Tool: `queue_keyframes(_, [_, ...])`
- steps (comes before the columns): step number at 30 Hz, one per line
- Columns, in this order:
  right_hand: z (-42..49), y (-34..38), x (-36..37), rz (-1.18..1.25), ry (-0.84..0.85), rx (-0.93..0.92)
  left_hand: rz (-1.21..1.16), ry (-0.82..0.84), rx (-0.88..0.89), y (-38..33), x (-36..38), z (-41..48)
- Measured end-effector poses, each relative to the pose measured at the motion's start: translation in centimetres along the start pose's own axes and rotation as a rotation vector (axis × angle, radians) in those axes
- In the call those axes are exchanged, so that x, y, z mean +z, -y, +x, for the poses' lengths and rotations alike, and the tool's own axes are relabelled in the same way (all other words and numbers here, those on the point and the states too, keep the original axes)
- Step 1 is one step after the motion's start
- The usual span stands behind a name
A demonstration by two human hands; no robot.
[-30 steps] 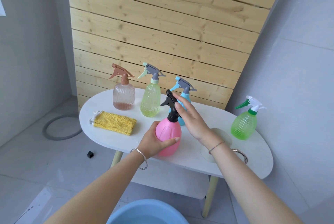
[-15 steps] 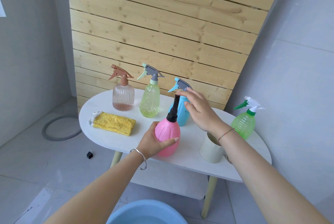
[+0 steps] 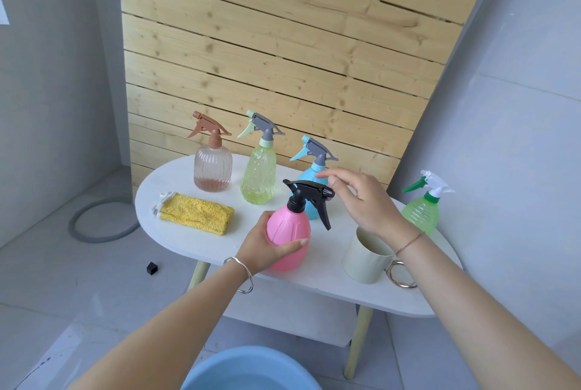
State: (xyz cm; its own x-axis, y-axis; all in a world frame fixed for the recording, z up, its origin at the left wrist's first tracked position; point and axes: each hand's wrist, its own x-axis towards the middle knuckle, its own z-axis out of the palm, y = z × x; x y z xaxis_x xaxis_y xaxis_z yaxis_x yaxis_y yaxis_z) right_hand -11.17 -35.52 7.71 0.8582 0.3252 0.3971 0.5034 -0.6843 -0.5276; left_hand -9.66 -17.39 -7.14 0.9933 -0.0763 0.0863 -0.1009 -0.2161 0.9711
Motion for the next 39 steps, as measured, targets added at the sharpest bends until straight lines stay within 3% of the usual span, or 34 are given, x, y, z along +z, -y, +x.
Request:
queue_keyframes(4, [-0.4, -0.4, -0.5, 0.188, 0.043, 0.139, 0.008, 0.009, 0.001, 0.1, 0.0, 0.1])
queue_keyframes(9, [0.4, -0.1, 1.2, 0.039, 0.094, 0.216, 0.012, -0.002, -0.006, -0.1, 0.1, 0.0])
queue_keyframes(13, [1.1, 1.2, 3.5, -0.36, -0.092, 0.142, 0.015, -0.034, -0.013, -0.3, 0.5, -0.2])
queue_keyframes(20, [1.1, 3.0, 4.8, -0.524, -0.178, 0.23, 0.05, -0.126, 0.001, -0.7, 1.2, -0.4])
queue_keyframes(22, [1.1, 3.1, 4.6, -0.535, -0.131, 0.224, 0.037, -0.101, -0.013, -0.6, 1.0, -0.3])
queue_keyframes(24, [1.3, 2.8, 3.5, -0.289, -0.03, 0.305, 0.039, -0.028, -0.013, -0.3, 0.5, 0.0])
queue_keyframes(26, [1.4, 2.2, 1.8, 0.243, 0.043, 0.493, 0.145, 0.042, -0.007, 0.0, -0.3, 0.7])
queue_keyframes(28, [1.4, 0.1, 1.0, 0.534, 0.109, 0.547, 0.198, 0.133, -0.023, -0.1, -1.3, 1.1])
queue_keyframes(31, [0.7, -3.2, 1.9, 0.564, 0.272, 0.465, 0.077, 0.325, -0.003, -0.4, -2.6, 1.6])
queue_keyframes(34, [0.6, -3.4, 3.9, 0.582, 0.437, 0.375, 0.086, 0.34, 0.016, -0.3, -3.0, 1.7])
queue_keyframes(39, [1.0, -3.3, 6.1, 0.57, 0.217, 0.282, 0.054, 0.215, 0.049, -0.1, -2.0, 1.2])
